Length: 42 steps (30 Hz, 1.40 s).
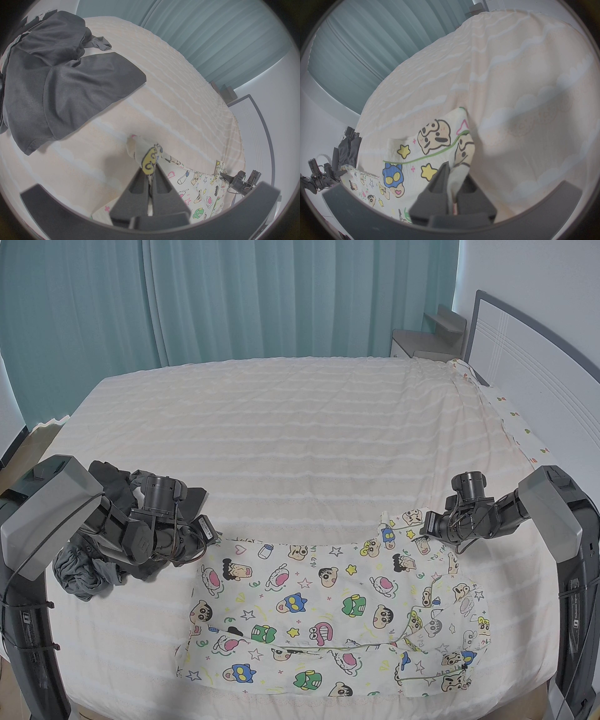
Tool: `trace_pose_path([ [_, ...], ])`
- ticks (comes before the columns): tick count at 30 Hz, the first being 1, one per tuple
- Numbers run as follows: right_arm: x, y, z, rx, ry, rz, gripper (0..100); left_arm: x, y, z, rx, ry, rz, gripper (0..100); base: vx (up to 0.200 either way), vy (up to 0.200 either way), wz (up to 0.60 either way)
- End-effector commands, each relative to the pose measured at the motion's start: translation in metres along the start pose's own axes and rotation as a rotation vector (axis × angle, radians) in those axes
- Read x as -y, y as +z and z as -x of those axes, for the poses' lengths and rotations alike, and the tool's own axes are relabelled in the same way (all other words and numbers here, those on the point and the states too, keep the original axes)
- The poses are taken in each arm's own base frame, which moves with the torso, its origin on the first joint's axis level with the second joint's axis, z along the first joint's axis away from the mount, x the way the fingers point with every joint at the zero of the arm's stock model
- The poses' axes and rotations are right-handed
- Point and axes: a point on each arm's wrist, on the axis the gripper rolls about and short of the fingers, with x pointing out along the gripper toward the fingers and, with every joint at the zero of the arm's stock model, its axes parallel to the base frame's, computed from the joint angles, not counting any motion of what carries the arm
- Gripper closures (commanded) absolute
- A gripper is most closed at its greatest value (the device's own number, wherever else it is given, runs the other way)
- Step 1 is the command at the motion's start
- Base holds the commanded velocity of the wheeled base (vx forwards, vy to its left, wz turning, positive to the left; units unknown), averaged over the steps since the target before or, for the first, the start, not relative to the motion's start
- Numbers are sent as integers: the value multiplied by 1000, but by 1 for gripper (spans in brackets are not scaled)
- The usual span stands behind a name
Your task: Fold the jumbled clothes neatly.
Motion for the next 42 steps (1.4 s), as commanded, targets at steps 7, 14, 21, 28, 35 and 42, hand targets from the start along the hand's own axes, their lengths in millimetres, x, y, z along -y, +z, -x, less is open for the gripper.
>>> trace_pose_path([
  [7,14,19,28,106,1,-26,100,1,1,2,27,24,-4,100,0,0,0],
  [14,15,12,38,131,16,-32,100,1,1,4,31,27,-5,100,0,0,0],
  [21,11,7,41,94,69,-29,100,2,1,7,33,25,-5,100,0,0,0],
  [28,8,8,37,73,64,-28,0,5,-3,5,23,20,-11,100,0,0,0],
  [35,6,-2,41,39,59,-18,0,7,-5,4,18,17,-15,100,0,0,0],
  [42,-10,-13,35,8,84,37,0,6,-5,4,17,18,-11,100,0,0,0],
])
